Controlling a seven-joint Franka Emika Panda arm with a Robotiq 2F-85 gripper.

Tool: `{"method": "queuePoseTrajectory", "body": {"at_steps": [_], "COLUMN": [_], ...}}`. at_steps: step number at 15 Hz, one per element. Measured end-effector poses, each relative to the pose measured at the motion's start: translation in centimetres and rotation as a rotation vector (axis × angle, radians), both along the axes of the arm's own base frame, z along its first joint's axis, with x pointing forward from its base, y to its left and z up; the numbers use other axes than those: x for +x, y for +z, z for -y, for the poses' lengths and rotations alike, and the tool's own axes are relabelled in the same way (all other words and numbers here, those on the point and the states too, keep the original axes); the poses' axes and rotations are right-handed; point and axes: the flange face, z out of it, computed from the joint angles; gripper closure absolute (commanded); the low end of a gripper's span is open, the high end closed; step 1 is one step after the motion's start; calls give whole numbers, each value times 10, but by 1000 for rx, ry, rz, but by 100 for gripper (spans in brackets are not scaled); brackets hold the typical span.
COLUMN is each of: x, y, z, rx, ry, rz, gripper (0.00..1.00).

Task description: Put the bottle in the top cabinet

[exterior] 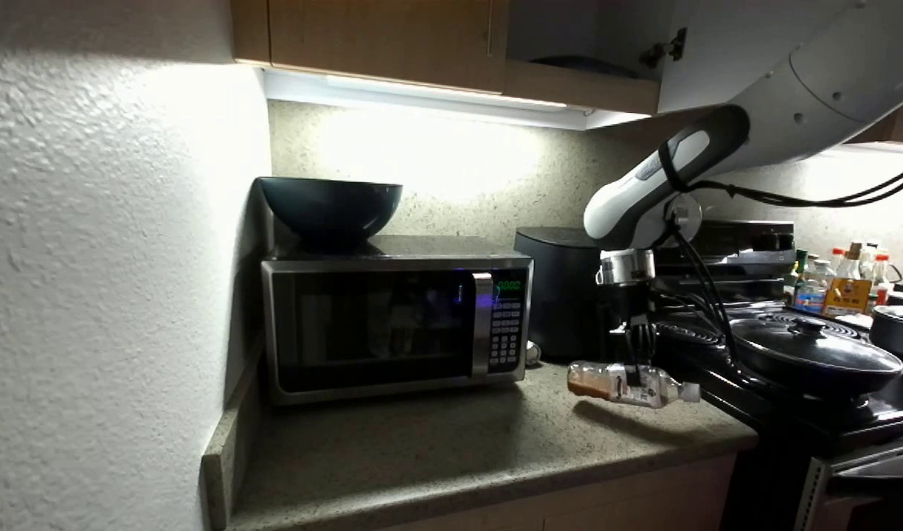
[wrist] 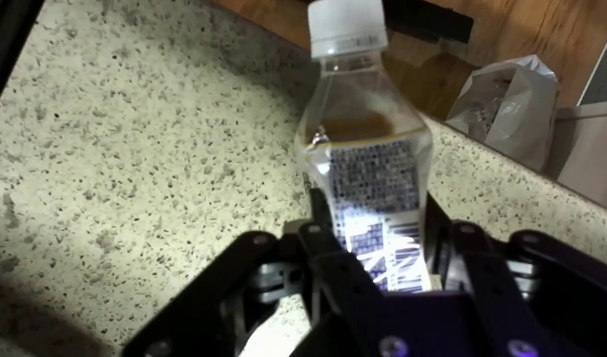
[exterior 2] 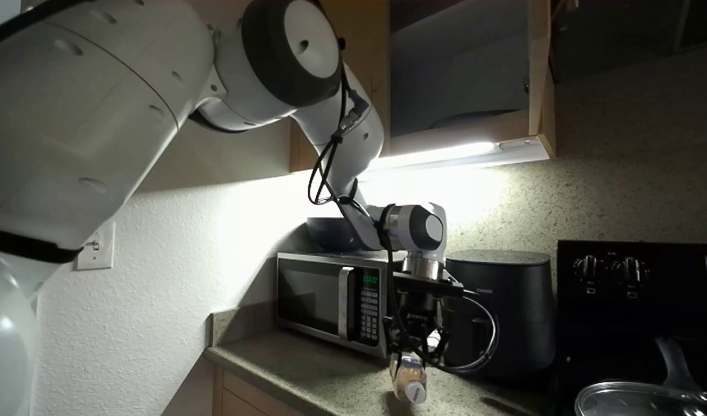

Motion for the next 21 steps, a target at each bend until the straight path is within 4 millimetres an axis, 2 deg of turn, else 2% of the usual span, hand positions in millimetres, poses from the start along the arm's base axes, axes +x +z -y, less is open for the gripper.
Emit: {"method": "queuePoseTrajectory", "body": {"at_steps": [2, 3, 5, 7, 8, 9, 13, 15, 18, 21], "x": [-2, -5, -14, -23, -25, -26, -26, -19, -13, -17], "y": [26, 41, 73, 89, 89, 87, 83, 96, 141, 197], "z": [-7, -11, -16, -18, -19, -19, -19, -18, -17, -16], "rx": [-12, -13, -2, -1, -1, -1, -8, -32, -95, -152], "ry": [-50, -74, -115, -126, -127, -127, -122, -118, -149, -209], "rz": [35, 58, 102, 118, 117, 114, 116, 184, 330, 468], "gripper": [81, 56, 56, 56, 56, 81, 81, 81, 81, 81]}}
